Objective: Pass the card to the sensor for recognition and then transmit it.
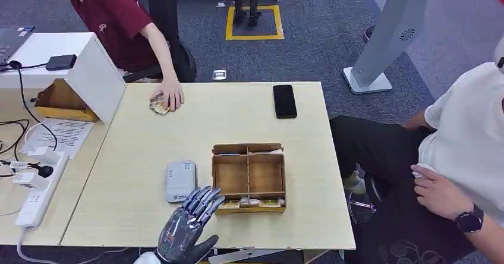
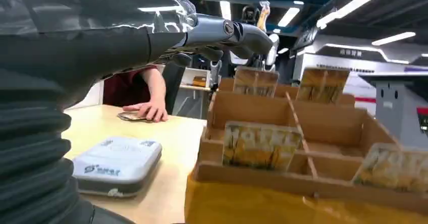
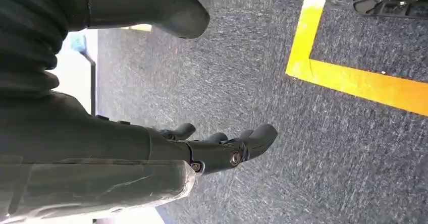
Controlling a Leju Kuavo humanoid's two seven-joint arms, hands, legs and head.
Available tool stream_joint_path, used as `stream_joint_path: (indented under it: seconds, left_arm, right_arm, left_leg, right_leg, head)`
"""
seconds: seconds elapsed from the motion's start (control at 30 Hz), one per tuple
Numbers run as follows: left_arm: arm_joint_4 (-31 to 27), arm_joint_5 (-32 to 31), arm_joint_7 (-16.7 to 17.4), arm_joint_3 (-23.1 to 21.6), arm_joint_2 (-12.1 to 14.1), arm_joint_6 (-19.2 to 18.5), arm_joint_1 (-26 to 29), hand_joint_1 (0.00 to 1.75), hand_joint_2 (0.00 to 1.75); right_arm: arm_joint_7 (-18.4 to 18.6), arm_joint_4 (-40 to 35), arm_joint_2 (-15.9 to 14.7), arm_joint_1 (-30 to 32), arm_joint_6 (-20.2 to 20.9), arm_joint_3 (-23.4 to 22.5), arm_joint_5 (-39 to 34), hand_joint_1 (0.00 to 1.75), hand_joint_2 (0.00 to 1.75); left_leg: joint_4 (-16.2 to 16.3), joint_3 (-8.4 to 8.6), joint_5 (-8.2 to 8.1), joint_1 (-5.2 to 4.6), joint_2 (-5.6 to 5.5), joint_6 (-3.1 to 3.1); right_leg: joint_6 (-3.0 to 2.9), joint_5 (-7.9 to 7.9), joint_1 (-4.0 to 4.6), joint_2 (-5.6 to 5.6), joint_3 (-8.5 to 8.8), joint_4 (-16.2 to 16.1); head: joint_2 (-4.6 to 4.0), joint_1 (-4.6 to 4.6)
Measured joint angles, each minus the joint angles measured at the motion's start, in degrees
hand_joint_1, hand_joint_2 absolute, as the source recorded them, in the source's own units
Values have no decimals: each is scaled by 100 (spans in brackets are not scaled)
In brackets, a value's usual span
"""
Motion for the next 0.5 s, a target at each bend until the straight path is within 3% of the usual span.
stream_joint_path:
  seconds: [0.5]
  left_arm:
    - [1001,173,0,-177,-267,68,-455,0,175]
  right_arm:
    - [42,-2,2,-38,74,-7,162,0,175]
  left_leg:
    - [0,0,0,-1,-1,0]
  right_leg:
    - [0,0,-1,0,0,0]
  head:
    - [0,0]
